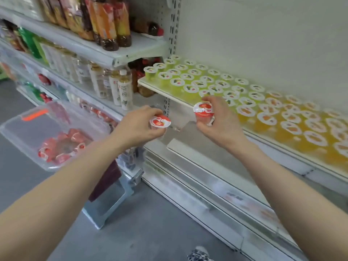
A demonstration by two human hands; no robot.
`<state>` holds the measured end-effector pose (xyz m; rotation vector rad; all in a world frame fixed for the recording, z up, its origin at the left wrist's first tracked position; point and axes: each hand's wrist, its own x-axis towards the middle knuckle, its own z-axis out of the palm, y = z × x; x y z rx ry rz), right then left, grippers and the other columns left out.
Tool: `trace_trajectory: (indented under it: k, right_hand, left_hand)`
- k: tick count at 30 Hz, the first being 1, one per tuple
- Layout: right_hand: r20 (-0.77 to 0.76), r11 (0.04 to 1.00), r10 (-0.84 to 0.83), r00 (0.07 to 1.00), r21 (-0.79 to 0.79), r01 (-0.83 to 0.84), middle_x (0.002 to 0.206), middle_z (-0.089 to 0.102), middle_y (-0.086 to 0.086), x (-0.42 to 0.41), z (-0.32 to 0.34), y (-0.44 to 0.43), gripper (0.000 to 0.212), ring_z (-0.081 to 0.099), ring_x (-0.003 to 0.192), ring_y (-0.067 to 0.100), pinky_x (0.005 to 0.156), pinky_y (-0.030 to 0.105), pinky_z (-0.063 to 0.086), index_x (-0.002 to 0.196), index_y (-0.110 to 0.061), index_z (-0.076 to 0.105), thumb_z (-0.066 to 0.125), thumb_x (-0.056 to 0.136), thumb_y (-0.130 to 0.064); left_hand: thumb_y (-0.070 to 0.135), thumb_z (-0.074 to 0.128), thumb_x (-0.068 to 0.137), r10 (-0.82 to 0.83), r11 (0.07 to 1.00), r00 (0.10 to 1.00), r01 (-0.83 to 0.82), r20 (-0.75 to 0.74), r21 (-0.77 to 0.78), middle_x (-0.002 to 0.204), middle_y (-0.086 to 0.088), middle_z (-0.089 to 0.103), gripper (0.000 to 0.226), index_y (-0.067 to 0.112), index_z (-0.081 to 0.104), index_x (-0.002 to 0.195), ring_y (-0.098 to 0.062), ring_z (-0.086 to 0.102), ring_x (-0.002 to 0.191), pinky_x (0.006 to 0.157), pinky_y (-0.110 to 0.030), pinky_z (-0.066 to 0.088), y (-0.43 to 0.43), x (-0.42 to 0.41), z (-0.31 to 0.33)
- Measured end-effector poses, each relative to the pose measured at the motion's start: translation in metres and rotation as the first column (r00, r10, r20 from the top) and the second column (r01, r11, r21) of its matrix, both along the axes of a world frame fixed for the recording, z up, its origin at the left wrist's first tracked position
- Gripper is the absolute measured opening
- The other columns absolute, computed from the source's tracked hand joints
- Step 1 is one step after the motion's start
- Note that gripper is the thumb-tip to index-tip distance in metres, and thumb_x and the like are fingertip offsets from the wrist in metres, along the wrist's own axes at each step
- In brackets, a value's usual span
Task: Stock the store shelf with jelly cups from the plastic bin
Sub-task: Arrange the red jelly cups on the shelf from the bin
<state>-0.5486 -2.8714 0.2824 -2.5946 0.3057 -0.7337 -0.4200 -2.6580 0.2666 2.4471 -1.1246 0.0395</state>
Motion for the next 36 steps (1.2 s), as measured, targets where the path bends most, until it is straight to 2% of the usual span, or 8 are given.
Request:
trace_trajectory:
  k: [3,6,9,13,17,21,26,36]
  right_hand:
    - [0.069,0.994,-0.106,0.992,0.0,0.106,0.117,0.059,-0.004,-0.043,0.016,-0.034,0.046,0.055,0.105,0.014,0.084,0.028,0.043,0.121,-0.023,0.053,0.068,0.077,-0.028]
    - [0.091,0.974,-0.225,0.97,-0.002,0.227,0.106,0.061,-0.005,-0.089,0.029,-0.073,0.037,0.057,0.096,0.016,0.076,0.028,0.039,0.111,-0.023,0.053,0.07,0.079,-0.032]
    - [0.105,0.943,-0.331,0.938,0.01,0.332,0.102,0.062,-0.005,-0.137,0.039,-0.118,0.036,0.059,0.091,0.017,0.076,0.032,0.043,0.108,-0.023,0.053,0.07,0.081,-0.039]
    - [0.096,0.897,-0.442,0.892,0.024,0.442,0.099,0.06,-0.005,-0.21,0.05,-0.184,0.035,0.058,0.087,0.016,0.071,0.029,0.038,0.106,-0.023,0.05,0.069,0.082,-0.04]
    - [0.06,0.85,-0.526,0.848,0.057,0.523,0.101,0.063,-0.005,-0.283,0.059,-0.25,0.035,0.063,0.087,0.022,0.075,0.035,0.049,0.107,-0.024,0.048,0.068,0.08,-0.035]
    - [0.01,0.79,-0.613,0.79,0.037,0.612,0.103,0.064,0.0,-0.34,0.059,-0.318,0.034,0.058,0.091,0.022,0.077,0.031,0.041,0.107,-0.022,0.049,0.067,0.08,-0.033]
    - [-0.083,0.738,-0.653,0.753,0.153,0.657,0.102,0.064,0.005,-0.366,0.034,-0.386,0.029,0.059,0.095,0.026,0.082,0.034,0.046,0.106,-0.021,0.054,0.067,0.082,-0.03]
    - [-0.162,0.802,-0.559,0.813,0.142,0.579,0.108,0.061,0.009,-0.342,-0.012,-0.461,0.034,0.058,0.099,0.027,0.074,0.027,0.036,0.112,-0.018,0.056,0.068,0.081,-0.025]
  left_hand:
    - [0.054,0.066,0.08,-0.113,0.993,0.992,0.115,0.061,-0.032,0.113,0.005,0.062,0.051,0.028,0.061,0.123,-0.015,0.056,0.109,0.084,-0.027,0.04,-0.052,-0.021,0.021]
    - [0.06,0.063,0.078,-0.23,0.971,0.968,0.235,0.103,-0.045,0.11,0.004,0.065,0.053,0.026,0.064,0.119,-0.016,0.057,0.105,0.084,-0.028,0.042,-0.109,-0.048,0.041]
    - [0.061,0.065,0.079,-0.318,0.941,0.939,0.329,0.131,-0.075,0.108,0.004,0.065,0.052,0.027,0.065,0.118,-0.016,0.058,0.104,0.086,-0.027,0.041,-0.169,-0.08,0.054]
    - [0.057,0.068,0.079,-0.408,0.894,0.904,0.424,0.132,-0.145,0.107,0.005,0.067,0.048,0.026,0.067,0.116,-0.014,0.058,0.103,0.085,-0.025,0.041,-0.253,-0.133,0.066]
    - [0.055,0.067,0.081,-0.475,0.852,0.872,0.489,0.117,-0.187,0.107,0.003,0.066,0.048,0.025,0.066,0.118,-0.015,0.058,0.103,0.084,-0.024,0.039,-0.334,-0.189,0.068]
    - [0.053,0.065,0.083,-0.473,0.846,0.876,0.482,0.097,-0.227,0.112,-0.002,0.062,0.051,0.024,0.062,0.125,-0.018,0.057,0.107,0.087,-0.025,0.039,-0.4,-0.237,0.07]
    - [0.049,0.066,0.085,-0.448,0.86,0.893,0.446,0.053,-0.246,0.116,-0.003,0.062,0.051,0.022,0.06,0.127,-0.02,0.057,0.109,0.092,-0.03,0.043,-0.455,-0.277,0.067]
    - [0.054,0.064,0.084,-0.303,0.926,0.952,0.305,0.043,-0.221,0.119,0.001,0.06,0.055,0.024,0.058,0.13,-0.018,0.055,0.113,0.093,-0.031,0.043,-0.489,-0.285,0.068]
